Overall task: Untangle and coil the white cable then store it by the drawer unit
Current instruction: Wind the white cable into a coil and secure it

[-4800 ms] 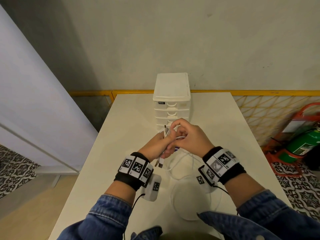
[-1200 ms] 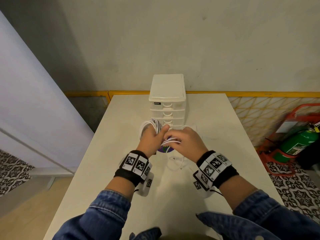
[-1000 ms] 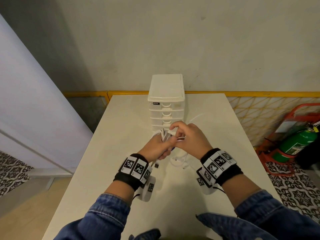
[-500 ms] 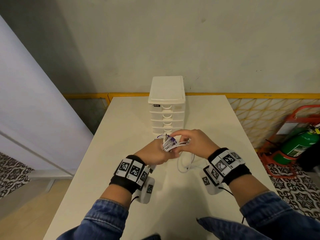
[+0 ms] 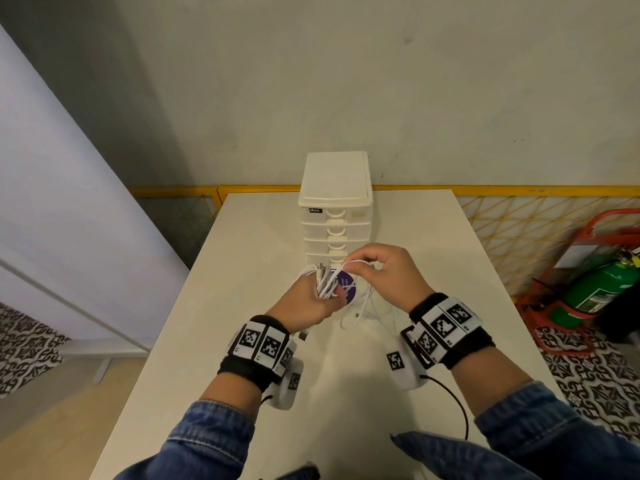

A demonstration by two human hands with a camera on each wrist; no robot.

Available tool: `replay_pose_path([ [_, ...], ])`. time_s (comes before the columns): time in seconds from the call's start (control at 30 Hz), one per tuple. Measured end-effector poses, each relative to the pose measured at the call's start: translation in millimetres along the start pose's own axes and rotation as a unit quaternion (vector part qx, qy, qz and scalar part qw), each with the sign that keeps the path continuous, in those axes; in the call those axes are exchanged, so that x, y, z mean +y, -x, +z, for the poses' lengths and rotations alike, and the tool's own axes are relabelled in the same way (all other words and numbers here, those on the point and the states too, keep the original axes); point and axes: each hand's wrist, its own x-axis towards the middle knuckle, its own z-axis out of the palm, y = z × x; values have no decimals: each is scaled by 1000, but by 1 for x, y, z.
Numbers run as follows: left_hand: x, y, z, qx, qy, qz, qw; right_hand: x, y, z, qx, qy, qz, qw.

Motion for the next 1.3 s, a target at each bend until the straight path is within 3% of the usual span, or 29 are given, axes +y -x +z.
replay_pose_path([
  [0.17,21,7,-1,-55,134,-29,989,7,-4,3,36,-46,-7,998],
  [0.33,26,10,-5,-57,165,-38,984,14,-3,7,-2,-63,10,998],
  [0.47,29,10,-7,-59,229,-26,971,31,4,19,-7,18,3,1000],
  [0.57,32,10,-10,-64,302,11,951,41,10,31,-52,94,-7,994],
  [0.73,48,7,-35,-63,454,112,882,77,31,41,-204,204,91,953],
  [0.83,54,9,-48,-38,473,137,869,97,43,38,-229,258,140,928],
  [0.9,54,9,-49,-24,438,124,890,91,38,31,-212,233,156,936],
  [1.03,53,11,-40,-34,377,86,921,47,13,17,-79,59,84,992],
  [1.13,56,11,-31,-70,366,64,926,20,1,20,-57,-59,26,996],
  [1.2,59,13,-28,-97,366,61,924,5,3,28,-24,-112,29,993],
  [1.3,63,16,-28,-125,370,53,919,6,8,32,15,-93,47,994],
])
